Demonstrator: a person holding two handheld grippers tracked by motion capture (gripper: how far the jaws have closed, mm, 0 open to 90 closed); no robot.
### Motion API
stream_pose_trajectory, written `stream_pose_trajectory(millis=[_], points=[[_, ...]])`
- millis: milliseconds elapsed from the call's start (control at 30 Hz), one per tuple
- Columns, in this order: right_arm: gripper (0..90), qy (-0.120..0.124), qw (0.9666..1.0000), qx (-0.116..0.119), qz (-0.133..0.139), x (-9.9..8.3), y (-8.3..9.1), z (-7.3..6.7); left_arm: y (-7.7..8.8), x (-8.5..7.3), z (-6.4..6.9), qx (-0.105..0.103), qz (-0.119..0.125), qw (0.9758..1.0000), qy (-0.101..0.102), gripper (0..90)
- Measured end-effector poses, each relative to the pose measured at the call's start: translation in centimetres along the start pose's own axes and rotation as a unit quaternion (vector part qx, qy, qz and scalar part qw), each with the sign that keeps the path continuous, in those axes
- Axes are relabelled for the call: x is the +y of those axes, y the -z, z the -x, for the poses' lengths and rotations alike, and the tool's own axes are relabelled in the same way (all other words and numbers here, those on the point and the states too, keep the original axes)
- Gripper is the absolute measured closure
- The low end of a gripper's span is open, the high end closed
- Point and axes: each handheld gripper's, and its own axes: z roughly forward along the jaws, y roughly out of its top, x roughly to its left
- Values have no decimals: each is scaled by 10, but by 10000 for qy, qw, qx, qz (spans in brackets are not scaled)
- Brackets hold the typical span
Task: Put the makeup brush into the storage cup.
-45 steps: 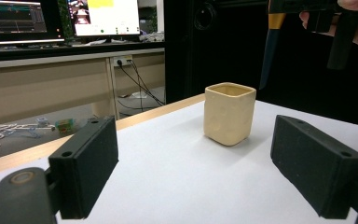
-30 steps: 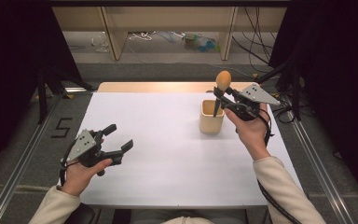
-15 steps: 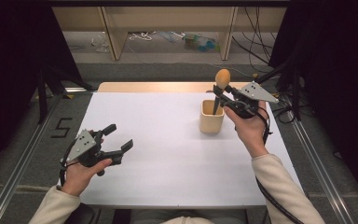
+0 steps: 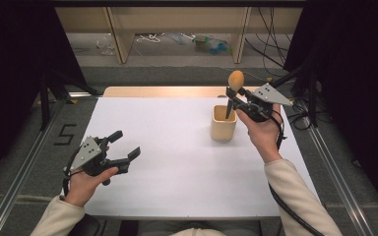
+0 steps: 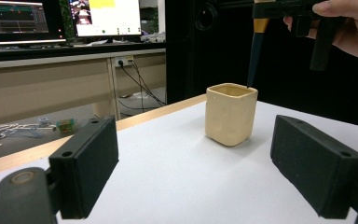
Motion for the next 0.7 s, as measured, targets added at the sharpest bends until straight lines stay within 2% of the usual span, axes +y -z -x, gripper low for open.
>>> stream_pose_trajectory(millis=[67, 267, 433, 700], points=[[667, 2, 10000, 3, -57, 1, 0, 1, 0, 0, 0, -5, -4, 10000, -15, 147], [667, -18, 10000, -26, 33, 1, -4, 1, 0, 0, 0, -5, -10, 10000, -3, 148], [667, -1, 10000, -29, -53, 1, -6, 2, 0, 0, 1, -11, 3, 10000, -12, 149], [667, 8, 10000, -30, 11, 3, -9, 3, 0, 1, 1, -19, 7, 10000, -24, 149]])
